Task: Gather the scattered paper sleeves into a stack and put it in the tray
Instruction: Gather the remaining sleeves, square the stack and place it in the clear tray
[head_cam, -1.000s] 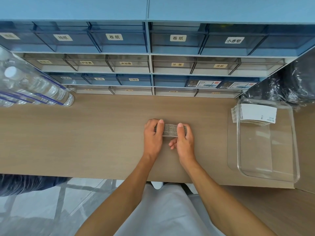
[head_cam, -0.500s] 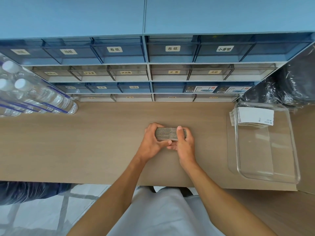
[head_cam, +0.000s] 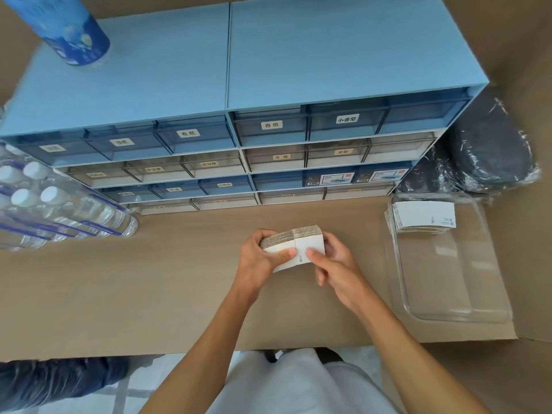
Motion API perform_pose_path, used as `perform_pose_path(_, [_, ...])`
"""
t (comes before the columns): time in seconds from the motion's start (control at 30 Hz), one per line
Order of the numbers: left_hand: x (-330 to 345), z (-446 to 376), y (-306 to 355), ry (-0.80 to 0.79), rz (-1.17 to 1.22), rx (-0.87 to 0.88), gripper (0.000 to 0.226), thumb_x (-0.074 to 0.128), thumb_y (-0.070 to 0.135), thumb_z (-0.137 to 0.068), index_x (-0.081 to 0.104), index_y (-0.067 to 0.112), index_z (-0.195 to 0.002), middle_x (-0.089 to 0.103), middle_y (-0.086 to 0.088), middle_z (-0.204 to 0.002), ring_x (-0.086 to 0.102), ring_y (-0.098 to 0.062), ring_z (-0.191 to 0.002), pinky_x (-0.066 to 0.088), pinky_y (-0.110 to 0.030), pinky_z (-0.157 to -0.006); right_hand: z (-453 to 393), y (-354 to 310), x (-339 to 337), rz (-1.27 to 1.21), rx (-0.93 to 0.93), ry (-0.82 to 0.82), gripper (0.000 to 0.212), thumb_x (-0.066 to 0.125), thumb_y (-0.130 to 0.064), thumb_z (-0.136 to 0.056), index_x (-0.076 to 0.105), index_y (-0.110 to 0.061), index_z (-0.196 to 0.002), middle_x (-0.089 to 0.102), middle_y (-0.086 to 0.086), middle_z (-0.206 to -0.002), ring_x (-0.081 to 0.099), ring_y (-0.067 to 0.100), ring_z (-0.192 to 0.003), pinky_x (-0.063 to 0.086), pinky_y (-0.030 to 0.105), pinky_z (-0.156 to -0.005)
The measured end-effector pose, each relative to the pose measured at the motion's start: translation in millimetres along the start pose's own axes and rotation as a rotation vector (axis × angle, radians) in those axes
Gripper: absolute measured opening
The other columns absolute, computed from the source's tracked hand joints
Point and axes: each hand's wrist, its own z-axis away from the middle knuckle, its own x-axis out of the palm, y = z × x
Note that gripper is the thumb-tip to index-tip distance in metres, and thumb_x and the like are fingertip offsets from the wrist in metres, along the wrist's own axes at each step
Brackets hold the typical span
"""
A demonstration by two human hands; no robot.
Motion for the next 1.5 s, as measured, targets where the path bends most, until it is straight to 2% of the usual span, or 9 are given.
perform_pose_path(0.23, [43, 13, 31, -0.073, 0.209, -0.109, 0.056, 0.092, 0.023, -0.058, 0.057, 0.015, -0.101, 0.074, 0.009, -0.075, 0.069, -0.008, -0.066, 0.053, -0.021, -0.055, 19, -12, -2, -0.355, -0.016, 0.142, 0.035, 0.074, -0.015, -0.082, 0.066, -0.009, -0.116, 0.075, 0.004, -0.102, 0.07, 0.016, -0.088, 0.053, 0.027, -0.071])
perform_pose_path(0.4, [72, 22, 46, -0.04, 0.311, -0.136, 0.063, 0.091, 0.024, -0.06, 0.052, 0.017, -0.11, 0.071, -0.004, -0.092, 0.069, -0.016, -0.077, 0.058, -0.032, -0.073, 27, -26, -4, -0.527, -0.074, 0.264, 0.029, 0.065, -0.004, -0.09, 0.065, -0.003, -0.119, 0.073, 0.012, -0.11, 0.07, 0.022, -0.097, 0.057, 0.025, -0.072])
perform_pose_path(0.5, [80, 33, 48, -0.025, 0.529, -0.177, 0.062, 0.086, 0.01, -0.073, 0.051, 0.004, -0.123, 0.072, -0.016, -0.111, 0.071, -0.027, -0.095, 0.057, -0.043, -0.092, 29, -30, 0, -0.573, -0.083, 0.319, 0.025, 0.065, -0.004, -0.09, 0.067, -0.008, -0.114, 0.072, 0.013, -0.111, 0.069, 0.025, -0.098, 0.055, 0.029, -0.076])
perform_pose_path(0.7, [77, 61, 41, -0.015, 0.824, -0.311, 0.034, 0.071, -0.003, -0.085, 0.065, -0.004, -0.118, 0.071, -0.024, -0.118, 0.074, -0.026, -0.092, 0.06, -0.026, -0.072, 38, -26, 23, -0.604, -0.114, 0.379, 0.031, 0.066, -0.004, -0.089, 0.063, 0.0, -0.12, 0.071, 0.018, -0.109, 0.068, 0.029, -0.093, 0.056, 0.031, -0.075])
perform_pose_path(0.93, [100, 80, 34, -0.103, 0.916, -0.402, 0.034, 0.074, 0.003, -0.084, 0.069, 0.001, -0.118, 0.074, -0.021, -0.115, 0.074, -0.026, -0.095, 0.062, -0.029, -0.078, 66, -25, 20, -0.647, -0.184, 0.557, 0.029, 0.072, -0.008, -0.086, 0.067, -0.008, -0.114, 0.074, 0.017, -0.11, 0.074, 0.026, -0.091, 0.059, 0.032, -0.073])
perform_pose_path(1.07, [137, 95, 37, -0.152, 0.96, -0.502, 0.038, 0.073, 0.001, -0.085, 0.066, 0.001, -0.122, 0.072, -0.022, -0.119, 0.071, -0.03, -0.102, 0.052, -0.042, -0.103, 84, -31, -2, -0.669, -0.204, 0.666, 0.03, 0.075, -0.01, -0.083, 0.068, -0.009, -0.113, 0.076, 0.017, -0.108, 0.075, 0.029, -0.096, 0.06, 0.033, -0.072])
perform_pose_path(1.2, [167, 98, 46, -0.171, 0.966, -0.532, 0.046, 0.072, 0.001, -0.085, 0.063, -0.001, -0.129, 0.069, -0.022, -0.125, 0.069, -0.019, -0.083, 0.052, -0.029, -0.089, 95, -45, -32, -0.666, -0.225, 0.666, 0.035, 0.074, -0.011, -0.084, 0.066, -0.007, -0.118, 0.075, 0.017, -0.11, 0.074, 0.03, -0.098, 0.059, 0.034, -0.074])
perform_pose_path(1.37, [218, 95, 60, -0.161, 0.972, -0.575, 0.05, 0.072, 0.001, -0.085, 0.06, -0.001, -0.133, 0.065, -0.022, -0.131, 0.068, -0.019, -0.083, 0.056, -0.024, -0.078, 101, -65, -83, -0.742, -0.206, 0.643, 0.028, 0.071, -0.019, -0.088, 0.068, -0.004, -0.111, 0.076, 0.019, -0.103, 0.076, 0.026, -0.087, 0.06, 0.032, -0.071])
perform_pose_path(1.5, [264, 91, 57, -0.122, 0.999, -0.655, 0.049, 0.073, 0.004, -0.085, 0.061, -0.002, -0.132, 0.067, -0.023, -0.129, 0.067, -0.025, -0.103, 0.052, -0.031, -0.1, 96, -72, -124, -0.721, -0.128, 0.695, 0.031, 0.072, -0.016, -0.087, 0.067, 0.0, -0.113, 0.077, 0.019, -0.1, 0.077, 0.027, -0.083, 0.059, 0.031, -0.065])
